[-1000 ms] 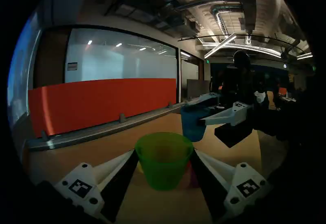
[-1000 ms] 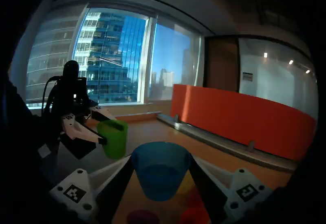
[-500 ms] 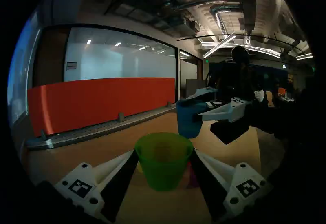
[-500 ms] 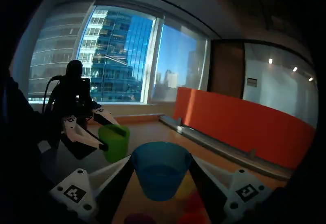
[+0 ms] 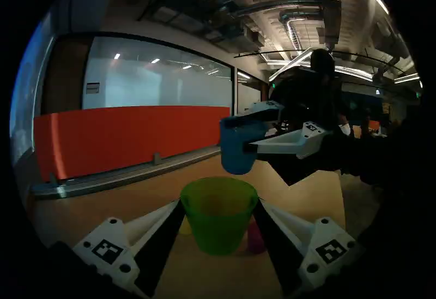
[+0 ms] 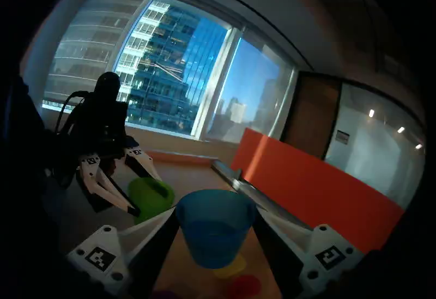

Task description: Pour water

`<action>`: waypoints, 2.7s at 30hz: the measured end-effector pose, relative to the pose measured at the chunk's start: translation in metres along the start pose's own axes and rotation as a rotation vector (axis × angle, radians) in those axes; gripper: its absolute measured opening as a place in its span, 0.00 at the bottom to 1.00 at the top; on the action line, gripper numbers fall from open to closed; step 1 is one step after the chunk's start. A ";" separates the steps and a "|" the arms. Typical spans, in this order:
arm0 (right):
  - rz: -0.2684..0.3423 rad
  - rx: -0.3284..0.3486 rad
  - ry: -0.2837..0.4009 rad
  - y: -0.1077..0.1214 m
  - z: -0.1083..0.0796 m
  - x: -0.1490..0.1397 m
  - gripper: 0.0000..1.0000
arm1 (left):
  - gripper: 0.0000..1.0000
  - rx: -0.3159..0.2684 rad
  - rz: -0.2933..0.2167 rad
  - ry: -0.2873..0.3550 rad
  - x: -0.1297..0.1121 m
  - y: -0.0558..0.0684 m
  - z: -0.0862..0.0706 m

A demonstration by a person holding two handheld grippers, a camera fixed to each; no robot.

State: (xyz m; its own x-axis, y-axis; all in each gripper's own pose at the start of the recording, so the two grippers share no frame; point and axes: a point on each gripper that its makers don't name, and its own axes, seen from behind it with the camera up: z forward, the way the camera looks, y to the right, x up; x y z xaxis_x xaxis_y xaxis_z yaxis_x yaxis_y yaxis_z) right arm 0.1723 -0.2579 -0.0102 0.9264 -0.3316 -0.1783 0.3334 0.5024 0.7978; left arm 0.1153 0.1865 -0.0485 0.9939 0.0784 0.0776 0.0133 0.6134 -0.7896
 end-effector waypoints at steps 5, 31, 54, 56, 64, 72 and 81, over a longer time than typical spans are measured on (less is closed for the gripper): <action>-0.080 -0.004 0.002 0.005 0.004 0.013 0.92 | 0.87 0.000 -0.003 -0.005 0.000 0.000 0.000; -0.465 -0.071 0.077 0.038 0.019 0.082 0.91 | 0.87 -0.019 0.003 -0.006 -0.001 0.007 0.005; -0.734 -0.083 0.053 0.047 0.035 0.093 0.92 | 0.87 -0.032 0.001 0.005 0.004 0.010 0.007; -0.759 -0.079 0.047 0.046 0.036 0.092 0.92 | 0.87 -0.033 -0.001 0.005 0.004 0.010 0.007; -0.834 -0.088 0.039 0.047 0.037 0.092 0.92 | 0.87 -0.036 0.006 0.005 0.005 0.013 0.007; -0.869 -0.106 0.036 0.054 0.037 0.097 0.92 | 0.87 -0.039 0.008 0.003 0.004 0.014 0.008; -0.899 -0.122 0.032 0.060 0.039 0.099 0.92 | 0.86 -0.043 0.005 0.002 0.004 0.015 0.008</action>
State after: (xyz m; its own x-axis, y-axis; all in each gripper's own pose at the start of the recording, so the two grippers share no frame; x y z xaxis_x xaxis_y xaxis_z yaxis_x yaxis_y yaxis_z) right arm 0.2770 -0.2917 0.0420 0.3120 -0.6179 -0.7217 0.9475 0.1467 0.2841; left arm 0.1181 0.2023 -0.0548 0.9942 0.0799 0.0722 0.0127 0.5790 -0.8152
